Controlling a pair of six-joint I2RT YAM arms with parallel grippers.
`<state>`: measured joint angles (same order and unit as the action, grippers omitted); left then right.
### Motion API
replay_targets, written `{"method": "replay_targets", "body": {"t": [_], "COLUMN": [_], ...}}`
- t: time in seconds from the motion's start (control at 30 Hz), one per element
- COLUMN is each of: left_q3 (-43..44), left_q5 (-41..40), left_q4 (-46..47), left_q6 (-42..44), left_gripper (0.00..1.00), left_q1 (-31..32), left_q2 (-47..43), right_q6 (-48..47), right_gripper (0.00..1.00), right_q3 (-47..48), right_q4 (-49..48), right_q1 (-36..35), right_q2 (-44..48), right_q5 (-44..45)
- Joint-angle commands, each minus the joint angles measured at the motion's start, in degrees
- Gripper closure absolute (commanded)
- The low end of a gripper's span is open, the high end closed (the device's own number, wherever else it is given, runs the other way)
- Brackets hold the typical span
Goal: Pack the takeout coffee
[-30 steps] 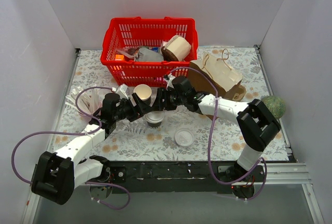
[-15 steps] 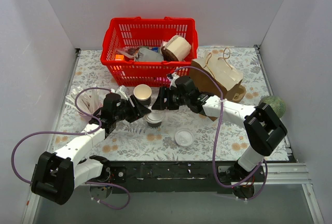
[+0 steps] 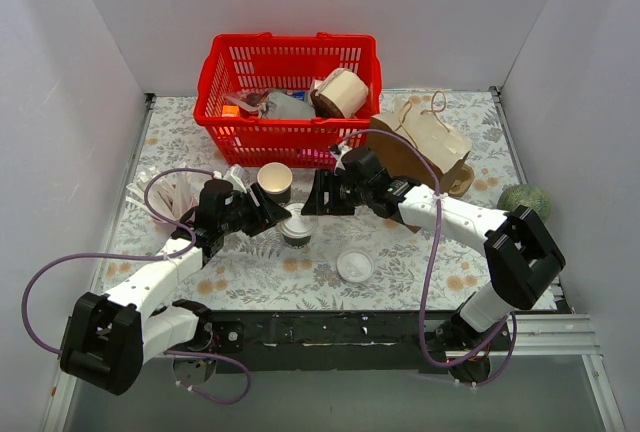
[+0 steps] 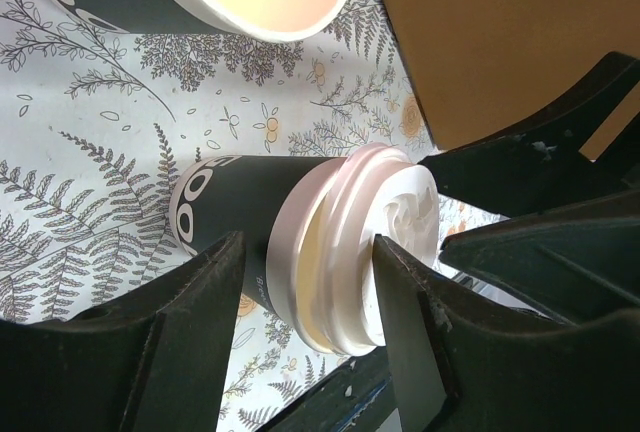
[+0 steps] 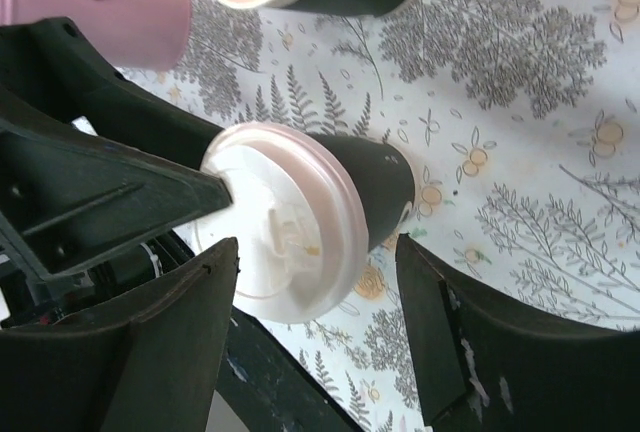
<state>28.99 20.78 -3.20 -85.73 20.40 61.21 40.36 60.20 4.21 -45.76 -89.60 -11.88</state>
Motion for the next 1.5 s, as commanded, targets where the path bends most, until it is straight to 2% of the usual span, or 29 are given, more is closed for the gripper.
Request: {"method": "replay_targets", "body": {"t": [0.0, 0.37, 0.57, 0.63, 0.7, 0.87, 1.0, 1.13, 1.3, 1.4, 1.47], "left_q3": [1.15, 1.15, 0.71, 0.54, 0.54, 0.27, 0.10, 0.01, -0.34, -0.43, -0.52], "left_q5": [-0.38, 0.49, 1.11, 1.37, 1.81, 2.16, 2.60, 2.87, 3.66, 4.01, 4.19], "left_q4": [-2.07, -1.63, -1.11, -0.93, -0.84, -0.49, -0.31, 0.21, 0.83, 1.18, 1.27], "left_q6": [0.92, 0.48, 0.48, 0.31, 0.22, 0.30, 0.22, 0.13, -0.05, -0.13, -0.05], "left_gripper": [0.48, 0.47, 0.47, 0.47, 0.47, 0.46, 0.44, 0.43, 0.44, 0.44, 0.44], "left_q1": [0.16, 0.16, 0.16, 0.16, 0.08, 0.16, 0.08, 0.16, 0.08, 0.16, 0.16], "left_q2": [0.14, 0.31, 0.14, 0.05, -0.13, -0.48, -0.65, -0.92, -0.39, -0.22, -0.13], "right_q6": [-0.63, 0.86, 1.74, 2.09, 2.18, 2.53, 2.53, 2.88, 3.06, 3.06, 3.15], "right_gripper": [0.31, 0.41, 0.53, 0.59, 0.71, 0.78, 0.99, 0.98, 0.79, 0.73, 0.73], "right_q3": [0.79, 1.23, 0.97, 0.97, 1.32, 1.93, 2.02, 2.72, 3.43, 4.13, 4.22], "right_q4": [4.41, 3.44, 3.62, 3.44, 3.44, 4.41, 4.67, 4.49, 3.88, 4.40, 4.58], "right_q1": [0.06, 0.05, 0.05, 0.05, 0.05, 0.05, 0.05, 0.05, -0.03, -0.21, -0.21], "right_q2": [1.80, 0.40, -0.05, -0.05, -0.05, -0.75, -0.66, -0.92, -2.24, -3.03, -3.38], "right_q5": [-0.51, -3.06, -2.71, -2.62, -2.80, -2.97, -2.27, -3.06, -4.99, -5.17, -5.17]}}
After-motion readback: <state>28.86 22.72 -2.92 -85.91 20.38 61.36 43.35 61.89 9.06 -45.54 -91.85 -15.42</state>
